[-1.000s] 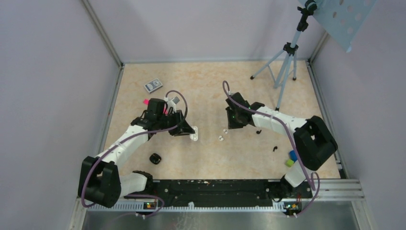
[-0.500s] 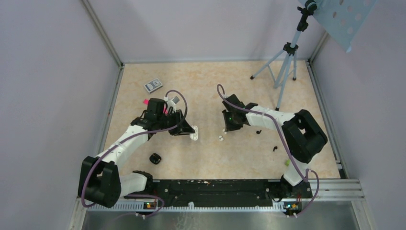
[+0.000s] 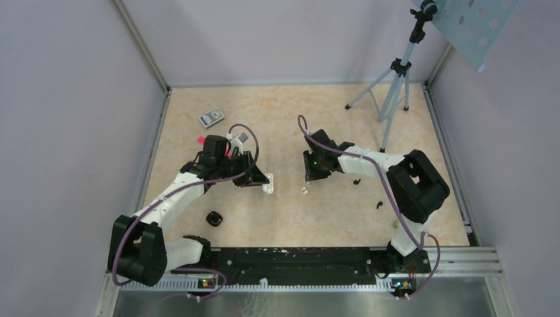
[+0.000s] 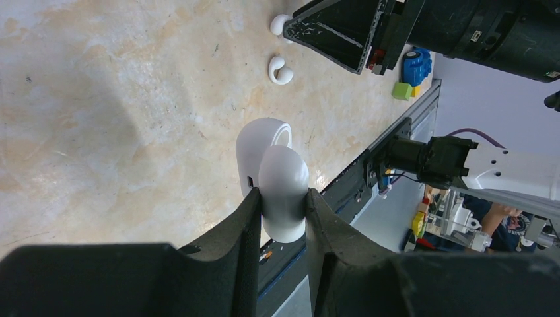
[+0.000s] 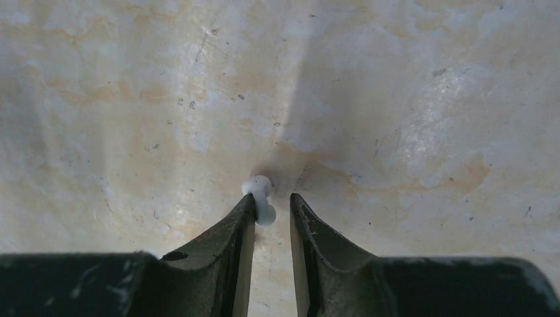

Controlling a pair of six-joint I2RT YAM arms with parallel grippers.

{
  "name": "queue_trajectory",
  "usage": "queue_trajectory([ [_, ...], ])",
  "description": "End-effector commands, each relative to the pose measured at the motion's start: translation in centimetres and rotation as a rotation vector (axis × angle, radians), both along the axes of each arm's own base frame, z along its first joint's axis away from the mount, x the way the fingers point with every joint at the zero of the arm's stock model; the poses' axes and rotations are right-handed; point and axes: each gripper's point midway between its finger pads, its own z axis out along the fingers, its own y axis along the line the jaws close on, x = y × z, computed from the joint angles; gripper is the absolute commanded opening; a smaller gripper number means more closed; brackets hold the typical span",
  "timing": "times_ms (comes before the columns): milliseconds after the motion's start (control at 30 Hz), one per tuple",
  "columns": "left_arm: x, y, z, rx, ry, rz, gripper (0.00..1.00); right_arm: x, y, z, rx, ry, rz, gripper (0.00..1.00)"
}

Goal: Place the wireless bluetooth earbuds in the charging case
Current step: Pick up the left earbud from the center of the board.

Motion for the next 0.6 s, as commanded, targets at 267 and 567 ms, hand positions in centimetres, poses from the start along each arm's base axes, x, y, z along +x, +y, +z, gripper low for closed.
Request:
queue_trajectory([
  [267,0.5,-0.6,0.8,-0.048,-0.032,-0.016,0.05,0.8,0.8,1.3,0.035,-0.042,0.009,0.0],
  [567,-0.2,-1.9,1.9,-0.148,-0.026,-0.109,0.06,-0.3,-1.7,6.8,0.044,-0.199,0.041,0.0],
])
